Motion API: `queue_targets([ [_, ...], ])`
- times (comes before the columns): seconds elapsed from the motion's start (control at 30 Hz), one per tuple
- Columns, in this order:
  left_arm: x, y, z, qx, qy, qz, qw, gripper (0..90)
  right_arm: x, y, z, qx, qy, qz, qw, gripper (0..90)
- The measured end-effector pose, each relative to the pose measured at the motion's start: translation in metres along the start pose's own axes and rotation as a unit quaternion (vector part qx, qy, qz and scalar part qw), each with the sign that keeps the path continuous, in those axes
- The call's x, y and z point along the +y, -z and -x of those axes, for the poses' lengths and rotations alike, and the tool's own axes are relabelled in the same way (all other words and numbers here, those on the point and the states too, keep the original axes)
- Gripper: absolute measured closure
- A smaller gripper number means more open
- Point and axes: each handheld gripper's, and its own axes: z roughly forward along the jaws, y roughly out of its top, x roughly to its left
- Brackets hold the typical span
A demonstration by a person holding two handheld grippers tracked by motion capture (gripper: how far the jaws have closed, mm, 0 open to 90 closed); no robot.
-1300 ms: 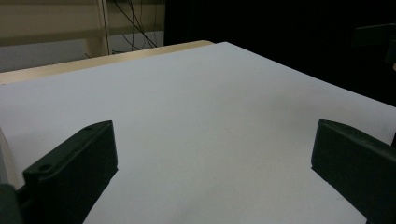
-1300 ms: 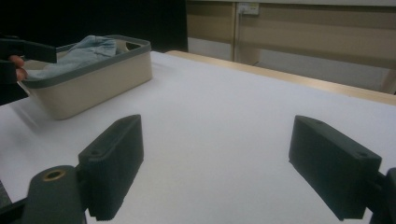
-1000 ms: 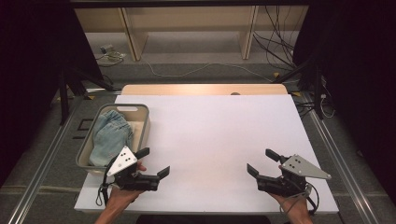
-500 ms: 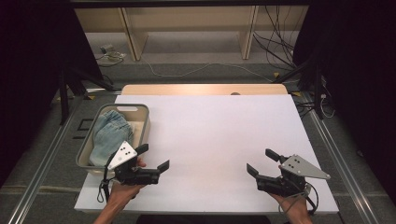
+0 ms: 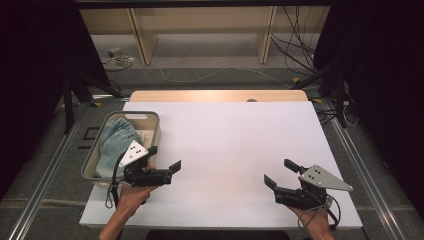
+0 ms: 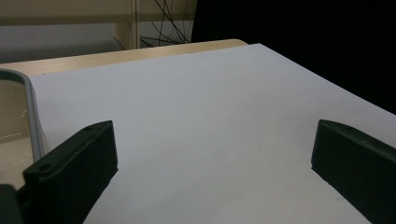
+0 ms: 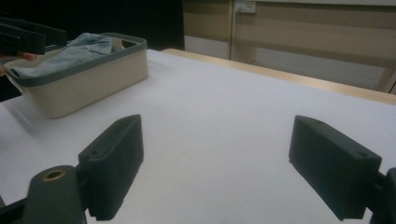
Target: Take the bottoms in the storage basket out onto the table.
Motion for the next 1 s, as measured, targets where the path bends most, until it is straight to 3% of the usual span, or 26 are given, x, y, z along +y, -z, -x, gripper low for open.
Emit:
queue_targets([
  [0.27, 0.010, -0.011, -0.008, 0.017, 0.010, -0.025, 0.9995, 0.1, 0.000, -0.001, 0.000, -0.001, -0.001, 0.000, 1.0000, 18.7],
  [0.47, 0.022, -0.023, -0.012, 0.037, -0.009, -0.058, 0.9976, 0.0, 0.000, -0.001, 0.000, 0.000, 0.000, -0.001, 1.0000, 18.7],
  [0.57, 0.029, -0.026, -0.018, 0.041, 0.005, -0.060, 0.9973, 0.0, -0.001, -0.001, 0.000, 0.001, -0.001, -0.004, 1.0000, 18.7],
  [0.63, 0.033, -0.028, -0.020, 0.046, 0.003, -0.065, 0.9968, 0.0, 0.000, -0.001, 0.000, 0.000, 0.000, -0.002, 1.0000, 18.7],
  [0.7, 0.035, -0.031, -0.024, 0.051, 0.000, -0.075, 0.9959, 0.0, 0.000, -0.001, 0.000, 0.000, 0.000, 0.000, 1.0000, 18.7],
  [0.83, 0.038, -0.037, -0.036, 0.050, 0.014, -0.106, 0.9930, 0.0, 0.000, -0.001, 0.000, 0.000, 0.001, -0.002, 1.0000, 18.7],
  [0.9, 0.040, -0.039, -0.042, 0.070, 0.006, -0.120, 0.9903, 0.2, 0.000, -0.001, 0.000, 0.000, 0.001, -0.002, 1.0000, 18.7],
  [1.0, 0.042, -0.038, -0.051, 0.080, 0.021, -0.121, 0.9892, 0.5, 0.000, -0.002, 0.000, 0.001, 0.000, -0.004, 1.0000, 18.7],
])
